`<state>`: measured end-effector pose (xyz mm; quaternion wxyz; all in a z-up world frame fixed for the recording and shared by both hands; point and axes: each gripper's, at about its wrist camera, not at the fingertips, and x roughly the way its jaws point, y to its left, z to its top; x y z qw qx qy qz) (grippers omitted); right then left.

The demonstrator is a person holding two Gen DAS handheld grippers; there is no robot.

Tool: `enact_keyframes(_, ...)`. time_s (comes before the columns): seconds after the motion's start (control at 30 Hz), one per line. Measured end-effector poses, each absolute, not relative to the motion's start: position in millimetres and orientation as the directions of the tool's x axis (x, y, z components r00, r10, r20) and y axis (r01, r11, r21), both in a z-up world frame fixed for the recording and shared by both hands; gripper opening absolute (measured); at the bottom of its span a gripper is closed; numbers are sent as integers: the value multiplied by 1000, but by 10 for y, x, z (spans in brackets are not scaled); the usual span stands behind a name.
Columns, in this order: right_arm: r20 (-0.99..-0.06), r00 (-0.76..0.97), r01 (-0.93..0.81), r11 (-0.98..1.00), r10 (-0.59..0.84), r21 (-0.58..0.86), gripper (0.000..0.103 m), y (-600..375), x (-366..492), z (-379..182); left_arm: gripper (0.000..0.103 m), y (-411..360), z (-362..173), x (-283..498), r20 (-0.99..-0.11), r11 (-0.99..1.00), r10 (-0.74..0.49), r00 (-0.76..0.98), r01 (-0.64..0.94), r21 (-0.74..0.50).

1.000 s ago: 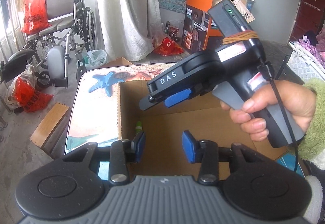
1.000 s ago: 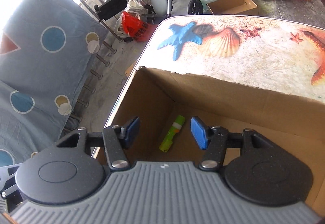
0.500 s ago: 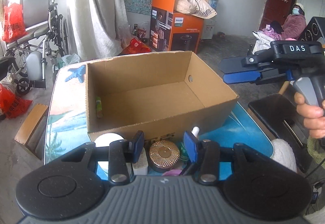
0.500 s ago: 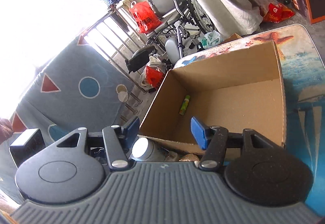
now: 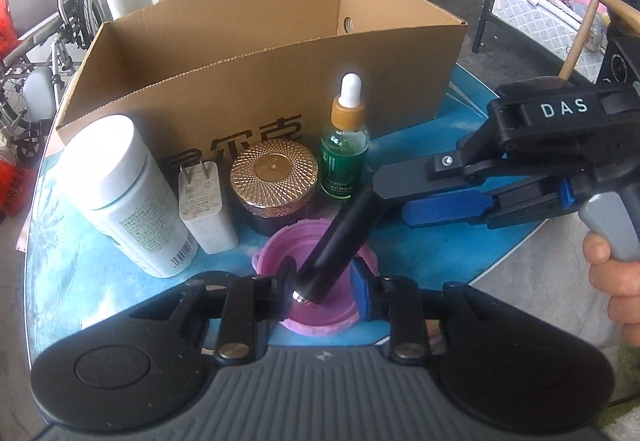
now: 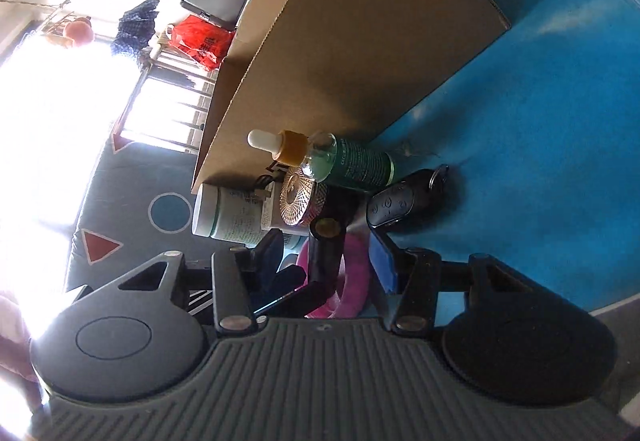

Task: Organize rigid objects
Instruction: 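Lower the right gripper onto the black cylinder in the pink bowl and close, then carry the black cylinder with the right gripper into the box and release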

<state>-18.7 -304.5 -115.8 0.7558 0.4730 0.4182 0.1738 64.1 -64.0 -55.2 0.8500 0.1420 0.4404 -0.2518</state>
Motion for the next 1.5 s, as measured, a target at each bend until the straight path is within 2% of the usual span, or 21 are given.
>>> enact_keyframes(0.1,-472,578,131,495,665,859,47,-2931,-70,-1201,29,-685,-595,655,-812,829,-281,512,555,64)
enact_keyframes(0.27,-480,577,146,495,661,856,37,-2837,46,-1284,26,-716,-655,680,-817,820,-284,502,568,64)
enact_keyframes(0.6,-482,593,131,513,645,848,35,-2664,153,-1284,24,-823,-730,623,-817,791,-283,502,605,97)
enact_keyframes(0.87,-462,618,102,518,636,849,21,-2599,192,-1270,23,-875,-754,543,-801,766,-292,522,630,131)
enact_keyframes(1.5,-458,650,1,601,606,799,21,-2500,12,-897,23,-842,-565,237,-762,745,-309,569,643,178)
